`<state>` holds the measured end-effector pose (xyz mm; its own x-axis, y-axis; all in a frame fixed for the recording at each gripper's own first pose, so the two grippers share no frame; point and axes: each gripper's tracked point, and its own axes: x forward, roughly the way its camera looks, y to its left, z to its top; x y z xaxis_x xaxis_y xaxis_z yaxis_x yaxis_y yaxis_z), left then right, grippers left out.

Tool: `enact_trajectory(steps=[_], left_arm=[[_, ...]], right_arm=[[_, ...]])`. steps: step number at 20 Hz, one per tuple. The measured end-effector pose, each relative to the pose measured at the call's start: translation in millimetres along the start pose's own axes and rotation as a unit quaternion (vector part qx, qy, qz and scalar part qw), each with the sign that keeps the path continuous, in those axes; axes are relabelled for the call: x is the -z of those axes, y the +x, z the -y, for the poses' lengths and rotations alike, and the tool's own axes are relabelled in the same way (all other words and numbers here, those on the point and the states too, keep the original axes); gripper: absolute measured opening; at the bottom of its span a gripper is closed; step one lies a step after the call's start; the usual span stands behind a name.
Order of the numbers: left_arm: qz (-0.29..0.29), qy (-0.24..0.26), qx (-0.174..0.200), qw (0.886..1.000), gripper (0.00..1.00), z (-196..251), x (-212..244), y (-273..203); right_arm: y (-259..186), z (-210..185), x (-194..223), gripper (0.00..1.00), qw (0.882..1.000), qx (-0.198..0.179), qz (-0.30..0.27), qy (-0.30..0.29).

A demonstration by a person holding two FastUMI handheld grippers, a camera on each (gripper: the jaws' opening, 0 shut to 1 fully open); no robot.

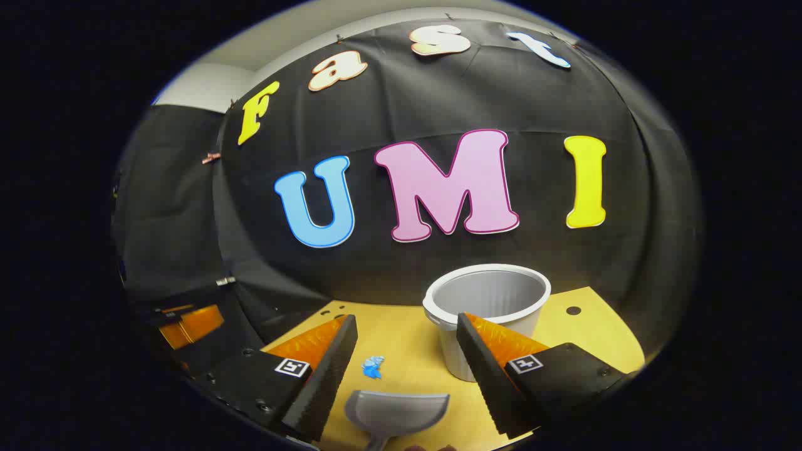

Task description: Pick up the small broom and dustpan from the desktop, sweep the trash into the dustpan with the broom, and then empty the trash into the garbage bin.

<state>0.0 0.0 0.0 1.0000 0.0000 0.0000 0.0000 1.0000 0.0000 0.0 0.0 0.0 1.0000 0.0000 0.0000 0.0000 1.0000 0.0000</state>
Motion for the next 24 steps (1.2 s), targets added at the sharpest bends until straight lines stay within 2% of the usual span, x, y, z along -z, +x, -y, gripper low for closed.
enact_trajectory(steps=[2, 5, 9, 13, 19, 22, 24], left_arm=[[-0.013, -0.008, 0.009, 1.0, 0.96, -2.8, 2.4, 7.1], [-0.033, -0.006, 0.002, 0.999, 0.96, -20.0, 12.3, 17.9], [-0.06, 0.004, 0.023, 0.998, 0.95, -29.8, 30.2, 25.9], [-0.071, 0.024, 0.034, 0.997, 0.96, -39.4, 43.2, 27.5], [-0.08, 0.026, 0.085, 0.993, 0.96, -33.2, 54.2, 22.8], [-0.099, 0.041, 0.078, 0.991, 0.96, -45.5, 67.3, 29.2], [-0.12, 0.032, 0.084, 0.989, 0.95, -50.2, 79.9, 31.6]], right_arm=[[8.2, -0.6, -4.2, 0.98, 1.0, 0.013, 0.005, -0.014], [11.6, -1.4, -0.3, 0.99, 0.999, 0.034, -0.001, -0.024], [10.6, -8.2, 13.0, 0.99, 0.998, 0.058, -0.008, -0.04], [6.2, -35.2, 21.1, 0.99, 0.997, 0.044, -0.013, -0.069], [-4.6, -53.4, 37.2, 0.99, 0.996, 0.035, -0.039, -0.073], [-9.9, -53.8, 47.8, 0.99, 0.995, 0.039, -0.056, -0.067], [-11.6, -49.6, 52.4, 0.99, 0.995, 0.046, -0.063, -0.064]])
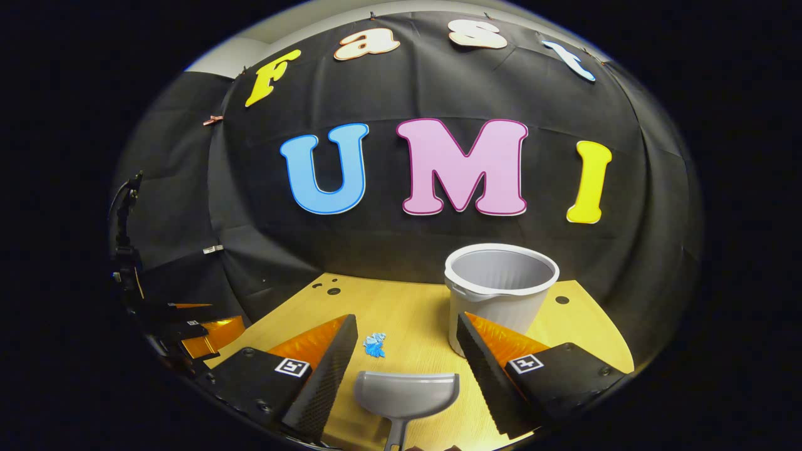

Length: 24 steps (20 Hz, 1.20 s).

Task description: Pick up the small broom and dustpan from the desktop, sweep the trash into the dustpan with the broom, and then empty the trash into the garbage bin.

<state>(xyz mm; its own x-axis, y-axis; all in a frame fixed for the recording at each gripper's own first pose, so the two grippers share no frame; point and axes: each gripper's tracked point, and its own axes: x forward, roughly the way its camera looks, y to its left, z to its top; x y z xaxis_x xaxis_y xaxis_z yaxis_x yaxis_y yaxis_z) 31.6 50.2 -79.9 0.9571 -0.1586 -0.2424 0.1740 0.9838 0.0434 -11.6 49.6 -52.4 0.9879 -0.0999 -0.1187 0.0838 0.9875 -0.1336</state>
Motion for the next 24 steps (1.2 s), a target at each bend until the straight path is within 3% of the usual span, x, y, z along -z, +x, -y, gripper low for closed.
enact_trajectory(steps=[6, 9, 10, 11, 19, 24], left_arm=[[-0.098, -0.047, 0.024, 0.994, 0.96, -10.1, 53.6, 21.0], [-0.162, -0.027, 0.034, 0.986, 0.96, -11.9, 90.3, 31.8], [-0.183, -0.018, 0.039, 0.982, 0.92, -13.1, 102.7, 35.0], [-0.202, -0.01, 0.045, 0.978, 0.96, -15.6, 114.6, 36.6], [-0.34, 0.026, 0.079, 0.937, 0.96, -17.4, 191.5, 62.1], [-0.399, 0.085, 0.073, 0.91, 0.96, -21.4, 226.5, 79.1]], right_arm=[[-2.0, 1.0, 17.6, 0.99, 1.0, 0.001, -0.026, 0.003], [1.2, 0.8, 27.1, 0.99, 0.999, -0.004, -0.043, 0.008], [2.9, 0.0, 32.9, 0.99, 0.999, -0.006, -0.051, 0.012], [4.7, 0.8, 38.6, 0.99, 0.998, -0.003, -0.058, 0.013], [21.3, 6.1, 71.9, 0.99, 0.994, 0.014, -0.105, 0.021], [18.6, 3.5, 99.4, 0.99, 0.99, 0.022, -0.141, 0.022]])
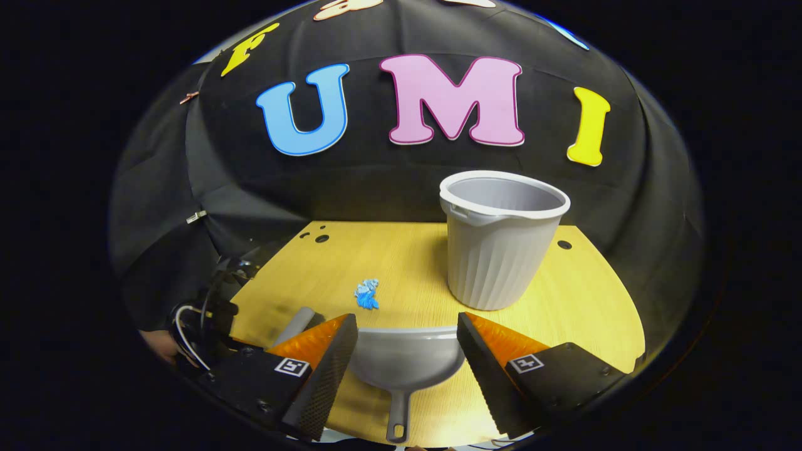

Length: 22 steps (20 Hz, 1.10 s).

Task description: Pick up the small broom and dustpan from the desktop, sweep the trash into the dustpan with the broom, and then empty the trash into the garbage bin.

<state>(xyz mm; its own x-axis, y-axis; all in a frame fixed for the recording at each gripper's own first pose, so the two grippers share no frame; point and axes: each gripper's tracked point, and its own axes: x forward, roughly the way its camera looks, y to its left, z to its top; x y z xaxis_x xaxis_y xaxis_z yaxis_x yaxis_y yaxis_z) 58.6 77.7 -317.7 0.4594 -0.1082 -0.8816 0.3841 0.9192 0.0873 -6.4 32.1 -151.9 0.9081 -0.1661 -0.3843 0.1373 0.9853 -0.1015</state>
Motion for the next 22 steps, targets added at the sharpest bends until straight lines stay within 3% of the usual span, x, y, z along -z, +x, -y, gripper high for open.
enact_trajectory(steps=[1, 2, 4, 6, 7, 8, 9, 12, 16, 22], left_arm=[[-0.01, 0.011, -0.006, 1.0, 0.92, -0.1, 1.0, 4.4], [-0.015, 0.02, -0.012, 1.0, 0.96, -1.2, 1.0, 8.9], [-0.026, 0.029, -0.013, 0.999, 0.95, 3.9, 1.2, 17.3], [-0.027, 0.031, -0.016, 0.999, 0.85, 6.8, -2.6, 26.5], [-0.027, 0.033, -0.017, 0.999, 0.71, 7.6, -5.7, 25.0], [-0.028, 0.036, -0.016, 0.999, 0.67, 8.3, -5.7, 25.6], [-0.029, 0.038, -0.019, 0.999, 0.53, 7.3, -6.9, 25.2], [-0.018, 0.032, -0.016, 0.999, 0.27, 7.3, -7.2, 24.1], [0.011, -0.002, 0.019, 1.0, 0.25, 7.0, -4.0, 17.9], [0.068, -0.011, 0.015, 0.998, 0.24, -21.9, -0.8, -25.3]], right_arm=[[-1.1, 1.0, 8.2, 0.99, 1.0, 0.002, -0.008, 0.001], [-1.9, 2.7, 17.2, 0.99, 1.0, 0.004, -0.018, 0.001], [-2.3, 7.1, 31.6, 0.99, 0.999, 0.01, -0.037, 0.004], [-3.0, 14.0, 39.5, 0.99, 0.999, 0.02, -0.047, 0.011], [-4.2, 17.2, 43.3, 0.99, 0.998, 0.025, -0.051, 0.016], [-5.7, 19.7, 47.1, 0.99, 0.998, 0.03, -0.055, 0.022], [-5.7, 21.4, 50.7, 0.99, 0.997, 0.033, -0.06, 0.029], [-3.9, 21.6, 66.5, 0.99, 0.995, 0.037, -0.084, 0.048], [-2.4, 9.1, 94.8, 0.99, 0.989, 0.031, -0.135, 0.048], [21.7, -3.2, 131.1, 0.99, 0.981, 0.033, -0.186, 0.033]])
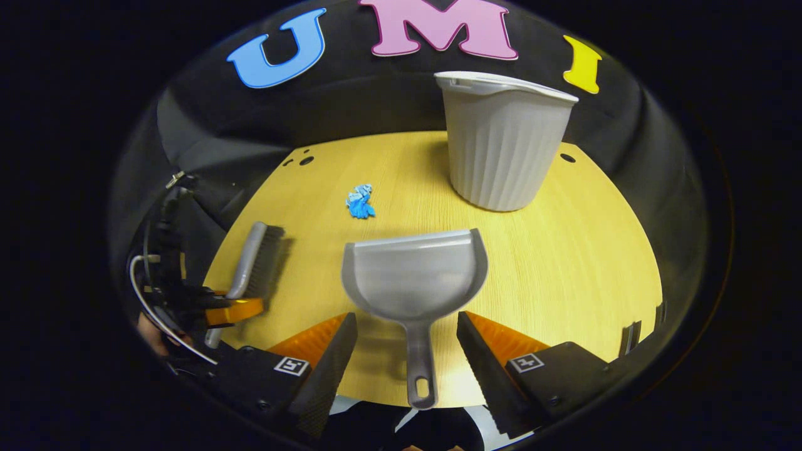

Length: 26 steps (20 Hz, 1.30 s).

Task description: Pick up the small broom and dustpan from the desktop, sweep the trash into the dustpan with the broom, and then empty the trash into the garbage bin.

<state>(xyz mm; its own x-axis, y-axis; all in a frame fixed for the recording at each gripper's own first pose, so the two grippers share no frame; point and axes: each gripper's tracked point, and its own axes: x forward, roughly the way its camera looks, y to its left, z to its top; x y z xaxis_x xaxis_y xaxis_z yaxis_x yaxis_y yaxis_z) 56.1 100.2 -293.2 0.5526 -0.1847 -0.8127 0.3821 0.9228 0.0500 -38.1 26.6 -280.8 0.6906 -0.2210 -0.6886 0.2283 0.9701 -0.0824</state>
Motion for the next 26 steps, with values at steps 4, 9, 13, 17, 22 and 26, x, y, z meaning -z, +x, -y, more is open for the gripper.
enact_trajectory(steps=[4, 9, 13, 17, 22, 26], left_arm=[[0.027, -0.015, 0.0, 1.0, 0.24, -14.6, -6.1, -30.1], [0.05, -0.043, -0.022, 0.998, 0.24, -37.5, -9.7, -52.6], [0.042, -0.065, -0.033, 0.996, 0.24, -44.1, -11.0, -50.4], [0.038, -0.061, -0.046, 0.996, 0.24, -37.4, -29.4, -41.1], [0.023, -0.027, -0.037, 0.999, 0.24, -15.3, -60.7, -14.1], [-0.001, 0.023, -0.016, 1.0, 0.24, -2.8, -92.5, 20.4]], right_arm=[[38.8, 9.4, 32.9, 0.99, 0.997, 0.025, -0.067, -0.02], [57.9, 12.1, 58.3, 1.0, 0.991, 0.031, -0.128, -0.012], [77.1, 12.0, 61.4, 0.99, 0.989, 0.029, -0.138, -0.038], [87.2, 15.0, 63.7, 0.65, 0.987, 0.028, -0.155, -0.043], [85.4, 18.0, 62.2, 0.38, 0.985, -0.015, -0.166, -0.041], [77.6, 39.6, 58.0, 0.33, 0.981, -0.028, -0.17, -0.09]])
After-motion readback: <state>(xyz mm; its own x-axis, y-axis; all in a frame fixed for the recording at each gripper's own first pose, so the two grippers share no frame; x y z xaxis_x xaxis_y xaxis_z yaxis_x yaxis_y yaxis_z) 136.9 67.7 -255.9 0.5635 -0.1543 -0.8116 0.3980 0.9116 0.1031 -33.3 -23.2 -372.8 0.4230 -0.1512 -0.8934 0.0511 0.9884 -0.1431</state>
